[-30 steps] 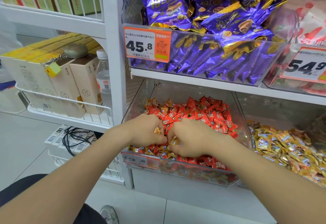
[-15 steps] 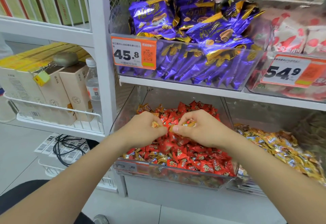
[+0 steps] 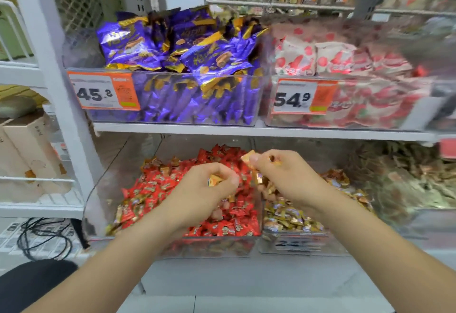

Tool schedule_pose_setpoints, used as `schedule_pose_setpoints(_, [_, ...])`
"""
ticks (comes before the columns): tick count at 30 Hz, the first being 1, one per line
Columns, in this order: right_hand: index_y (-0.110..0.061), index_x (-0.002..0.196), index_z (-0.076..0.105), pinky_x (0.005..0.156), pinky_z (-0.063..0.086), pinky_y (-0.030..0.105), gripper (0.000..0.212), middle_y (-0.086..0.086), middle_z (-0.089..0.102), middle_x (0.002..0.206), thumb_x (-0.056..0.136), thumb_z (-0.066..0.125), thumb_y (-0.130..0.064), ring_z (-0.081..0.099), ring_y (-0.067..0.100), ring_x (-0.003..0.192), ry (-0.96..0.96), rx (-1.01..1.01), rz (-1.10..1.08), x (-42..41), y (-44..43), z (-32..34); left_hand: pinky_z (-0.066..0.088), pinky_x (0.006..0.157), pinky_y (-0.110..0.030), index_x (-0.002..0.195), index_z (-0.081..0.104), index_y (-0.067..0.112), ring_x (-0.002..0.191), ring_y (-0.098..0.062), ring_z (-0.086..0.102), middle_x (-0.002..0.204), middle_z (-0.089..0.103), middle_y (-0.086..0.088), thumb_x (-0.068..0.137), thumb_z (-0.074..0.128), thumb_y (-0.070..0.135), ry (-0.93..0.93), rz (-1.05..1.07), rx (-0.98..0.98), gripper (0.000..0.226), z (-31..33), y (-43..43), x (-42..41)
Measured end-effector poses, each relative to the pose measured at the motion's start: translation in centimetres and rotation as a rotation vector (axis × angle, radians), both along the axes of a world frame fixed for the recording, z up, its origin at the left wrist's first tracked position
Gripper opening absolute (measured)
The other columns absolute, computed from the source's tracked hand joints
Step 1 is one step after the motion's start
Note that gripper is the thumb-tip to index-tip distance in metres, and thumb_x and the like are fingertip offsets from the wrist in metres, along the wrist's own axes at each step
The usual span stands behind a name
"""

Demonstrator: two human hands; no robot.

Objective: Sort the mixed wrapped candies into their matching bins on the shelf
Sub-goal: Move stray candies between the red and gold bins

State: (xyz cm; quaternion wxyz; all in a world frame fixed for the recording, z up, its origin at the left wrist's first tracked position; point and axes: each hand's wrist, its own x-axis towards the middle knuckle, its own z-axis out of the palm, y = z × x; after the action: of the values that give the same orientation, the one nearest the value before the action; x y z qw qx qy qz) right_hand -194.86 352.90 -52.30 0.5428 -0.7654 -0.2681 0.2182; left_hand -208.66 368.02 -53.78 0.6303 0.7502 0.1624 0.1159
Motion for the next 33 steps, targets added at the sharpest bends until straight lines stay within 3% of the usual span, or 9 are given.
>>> schedule_pose_setpoints(4, [0.004,0.105,0.071,0.048,0.046,0.029,0.032,0.017,0.061,0.080,0.097,0.074,-0.026,0.060,0.018,0.058,0.272,0.229,-0.245,3.2,-4.9,-0.4,0.044,0.058,-0.026,0.090,0.074,0.022,0.058,-0.005,0.056,0.067,0.064,0.017,0.098,0.070,0.024,-0.136,-0.099,0.237,0.009,1.3,-4.7,3.4])
schedule_pose_setpoints(8, [-0.019,0.098,0.072,0.069,0.062,0.042,0.014,0.003,0.074,0.083,0.087,0.080,-0.022,0.073,0.022,0.076,-0.123,-0.037,-0.421,7.5,-9.2,-3.5,0.050,0.070,-0.027,0.082,0.074,0.029,0.080,-0.003,0.067,0.087,0.073,0.016,0.088,0.076,0.028,-0.080,-0.039,0.465,0.006,0.7,-9.0,8.1])
schedule_pose_setpoints(12, [-0.029,0.117,0.071,0.092,0.049,0.015,0.051,-0.016,0.068,0.115,0.070,0.078,-0.048,0.061,-0.006,0.106,-0.591,-0.307,0.049,9.5,-11.5,-6.6,0.043,0.089,-0.033,0.111,0.059,0.035,0.113,-0.025,0.049,0.119,0.046,0.004,0.075,0.076,0.022,0.139,0.017,0.557,0.043,-2.6,-12.0,12.5])
schedule_pose_setpoints(15, [-0.050,0.145,0.048,0.122,0.034,0.047,0.083,-0.005,0.035,0.165,0.068,0.064,-0.078,0.029,0.012,0.155,-0.622,-0.605,0.245,10.7,-11.8,-9.8,0.032,0.117,-0.049,0.144,0.040,0.032,0.142,-0.040,0.026,0.149,0.028,-0.006,0.085,0.067,0.026,0.414,-0.129,0.672,0.065,-5.5,-12.5,14.4])
schedule_pose_setpoints(17, [-0.057,0.144,0.041,0.123,0.030,0.054,0.084,-0.006,0.026,0.170,0.068,0.062,-0.084,0.019,0.015,0.160,-0.596,-0.659,0.216,11.7,-12.3,-10.2,0.021,0.123,-0.059,0.156,0.029,0.030,0.153,-0.044,0.008,0.167,0.011,-0.007,0.094,0.058,0.028,0.493,-0.199,0.712,0.068,-7.1,-12.4,15.1])
schedule_pose_setpoints(21, [-0.037,0.143,0.058,0.112,0.043,0.040,0.079,-0.001,0.059,0.140,0.074,0.080,-0.070,0.048,0.019,0.138,-0.668,-0.651,0.130,12.0,-12.7,-8.0,0.000,0.123,-0.070,0.163,0.016,0.033,0.157,-0.045,-0.013,0.174,-0.014,-0.002,0.105,0.049,0.039,0.524,-0.235,0.753,0.067,-8.1,-12.3,16.2])
schedule_pose_setpoints(26, [-0.027,0.137,0.066,0.106,0.049,0.037,0.055,0.000,0.072,0.127,0.086,0.078,-0.042,0.062,0.021,0.123,-0.778,-0.625,0.003,9.5,-11.2,-4.4,0.014,0.125,-0.060,0.157,0.036,0.026,0.156,-0.048,0.011,0.170,0.019,-0.014,0.104,0.054,0.031,0.252,-0.194,0.904,0.057,-5.5,-12.1,14.0])
schedule_pose_setpoints(29, [-0.032,0.104,0.077,0.082,0.059,0.030,0.014,-0.009,0.077,0.080,0.090,0.075,-0.035,0.071,0.002,0.077,-0.640,-0.468,-0.054,5.9,-9.4,-1.2,0.053,0.097,-0.043,0.126,0.065,0.030,0.119,-0.025,0.062,0.127,0.066,0.001,0.096,0.055,0.029,-0.066,-0.061,1.021,0.032,-3.0,-10.3,9.2])
schedule_pose_setpoints(33, [-0.035,0.087,0.077,0.067,0.051,0.015,0.005,-0.012,0.074,0.069,0.089,0.072,-0.034,0.066,-0.003,0.064,-0.574,-0.367,0.033,-0.7,-5.7,1.7,0.051,0.065,-0.037,0.083,0.062,0.030,0.075,-0.015,0.060,0.078,0.061,0.010,0.086,0.051,0.049,-0.030,0.154,1.068,0.022,-0.7,-5.6,2.6])
